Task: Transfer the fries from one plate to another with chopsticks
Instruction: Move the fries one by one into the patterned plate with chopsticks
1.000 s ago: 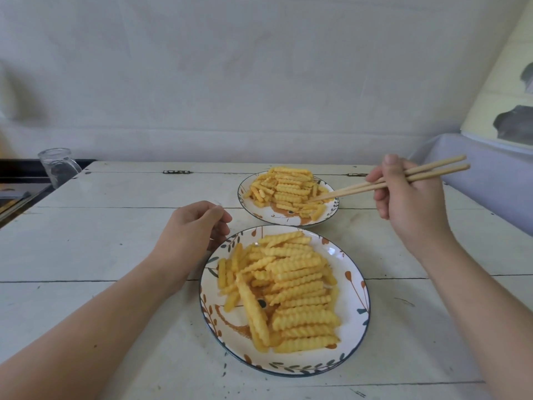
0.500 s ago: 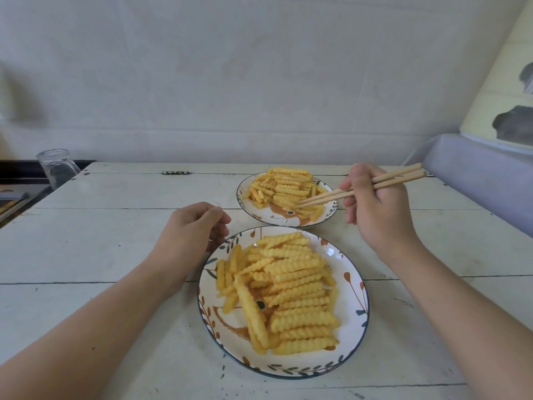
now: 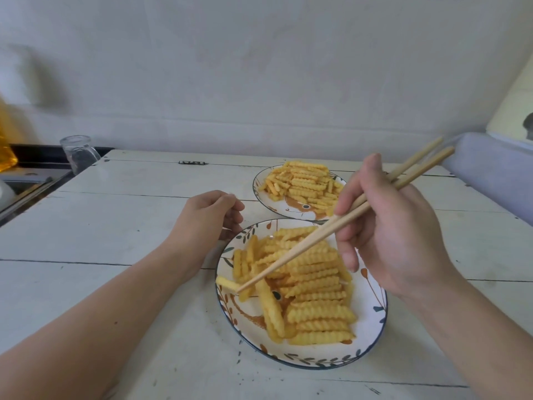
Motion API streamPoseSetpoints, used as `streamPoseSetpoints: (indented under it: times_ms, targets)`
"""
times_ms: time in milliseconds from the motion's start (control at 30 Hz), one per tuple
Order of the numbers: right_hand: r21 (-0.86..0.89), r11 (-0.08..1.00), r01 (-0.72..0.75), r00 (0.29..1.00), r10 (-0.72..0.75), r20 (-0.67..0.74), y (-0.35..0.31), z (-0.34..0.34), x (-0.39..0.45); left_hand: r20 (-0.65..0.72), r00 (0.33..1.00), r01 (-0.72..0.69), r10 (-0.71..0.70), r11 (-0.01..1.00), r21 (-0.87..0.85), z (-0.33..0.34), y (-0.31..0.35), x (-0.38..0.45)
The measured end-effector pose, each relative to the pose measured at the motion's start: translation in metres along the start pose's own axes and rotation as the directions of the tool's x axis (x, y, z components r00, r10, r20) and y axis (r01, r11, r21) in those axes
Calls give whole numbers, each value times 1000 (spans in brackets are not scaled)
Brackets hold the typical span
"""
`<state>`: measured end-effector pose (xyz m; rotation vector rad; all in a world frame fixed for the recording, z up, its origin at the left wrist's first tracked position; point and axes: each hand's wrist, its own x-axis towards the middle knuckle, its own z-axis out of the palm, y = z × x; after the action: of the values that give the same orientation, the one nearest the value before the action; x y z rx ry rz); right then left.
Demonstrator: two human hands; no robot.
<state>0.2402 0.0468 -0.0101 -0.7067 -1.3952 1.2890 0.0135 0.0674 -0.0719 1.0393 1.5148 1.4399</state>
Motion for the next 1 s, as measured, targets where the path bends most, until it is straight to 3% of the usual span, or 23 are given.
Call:
streamPoseSetpoints:
  times_ms: [133, 233, 367, 467, 567, 833, 1000]
  targets:
    - [-24, 1000, -15, 1000, 14, -6, -5, -1, -1, 3, 1000, -1, 1, 1000, 5, 1, 1, -1]
    - [-6, 999, 40, 989, -41, -139, -13, -13, 6, 6, 1000, -4, 4, 1000, 11, 1, 1, -1]
    - [-7, 986, 167, 916, -158, -368, -12, -40, 23, 5, 1000, -17, 17, 999, 46, 1, -1, -2]
    - [-209, 955, 211, 837, -287, -467, -3, -64, 36, 3, 999, -39, 39, 994, 99, 3, -2, -2]
    - [-400, 899, 179, 842, -350, -410, 11, -79, 44, 3, 999, -48, 48, 992, 116, 4, -2, -2]
    - [-485, 849, 211, 914, -347, -210, 35, -84, 54, -9, 999, -47, 48, 992, 115, 5, -2, -3]
    - [-596, 759, 262, 934, -355, -43, 48, -70, 58, -9, 999, -42, 43, 994, 105, 5, -2, -2]
